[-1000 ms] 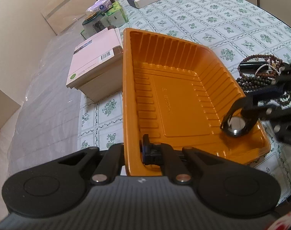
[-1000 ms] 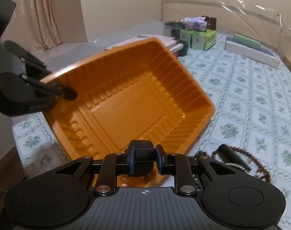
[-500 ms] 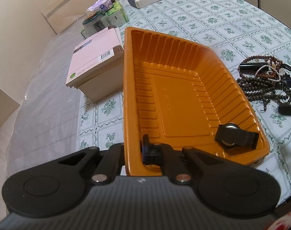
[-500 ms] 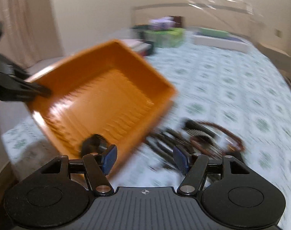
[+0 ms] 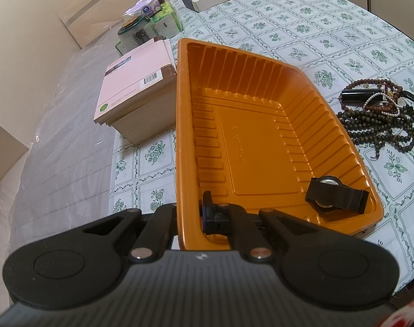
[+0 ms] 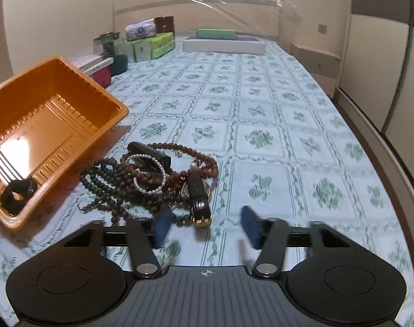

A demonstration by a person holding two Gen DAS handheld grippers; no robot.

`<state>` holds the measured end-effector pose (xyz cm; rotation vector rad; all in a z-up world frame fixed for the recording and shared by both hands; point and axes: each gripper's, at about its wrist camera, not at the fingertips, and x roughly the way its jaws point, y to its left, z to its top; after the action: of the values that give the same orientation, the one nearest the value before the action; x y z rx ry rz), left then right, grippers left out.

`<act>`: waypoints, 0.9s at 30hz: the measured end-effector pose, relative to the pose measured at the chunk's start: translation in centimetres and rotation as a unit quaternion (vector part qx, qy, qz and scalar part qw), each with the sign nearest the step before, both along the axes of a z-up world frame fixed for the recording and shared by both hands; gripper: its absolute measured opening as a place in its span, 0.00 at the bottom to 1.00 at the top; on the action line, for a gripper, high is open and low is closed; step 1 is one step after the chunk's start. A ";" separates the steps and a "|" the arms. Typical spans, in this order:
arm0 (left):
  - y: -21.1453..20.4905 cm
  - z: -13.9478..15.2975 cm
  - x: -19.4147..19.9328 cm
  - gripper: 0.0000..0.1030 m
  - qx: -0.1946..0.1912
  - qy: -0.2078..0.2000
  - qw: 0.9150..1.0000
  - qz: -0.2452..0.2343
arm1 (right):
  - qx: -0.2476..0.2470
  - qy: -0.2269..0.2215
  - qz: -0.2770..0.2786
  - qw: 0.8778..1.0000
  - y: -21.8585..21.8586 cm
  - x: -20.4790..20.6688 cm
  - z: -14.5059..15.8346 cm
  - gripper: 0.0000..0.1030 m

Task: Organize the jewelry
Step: 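Grasp the round-faced watch with dark strap using the right tool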

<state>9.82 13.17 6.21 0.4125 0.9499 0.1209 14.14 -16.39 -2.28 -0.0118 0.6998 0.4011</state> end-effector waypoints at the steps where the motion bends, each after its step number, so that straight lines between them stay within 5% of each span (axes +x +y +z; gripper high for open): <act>1: 0.0 0.0 0.0 0.02 0.000 0.000 1.000 0.000 | -0.006 0.001 0.003 1.000 0.5 0.5 -0.3 0.40; 7: 0.0 0.0 0.0 0.02 0.001 0.001 1.000 0.000 | -0.028 0.020 0.020 0.999 1.4 2.0 -1.3 0.17; 27: 0.0 -0.1 0.1 0.02 0.001 0.000 1.000 -0.002 | -0.034 -0.010 -0.008 0.999 0.1 -1.0 3.0 0.15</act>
<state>9.88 13.14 6.10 0.4157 0.9489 0.1182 13.13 -16.33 0.75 -0.0749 0.6924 0.3612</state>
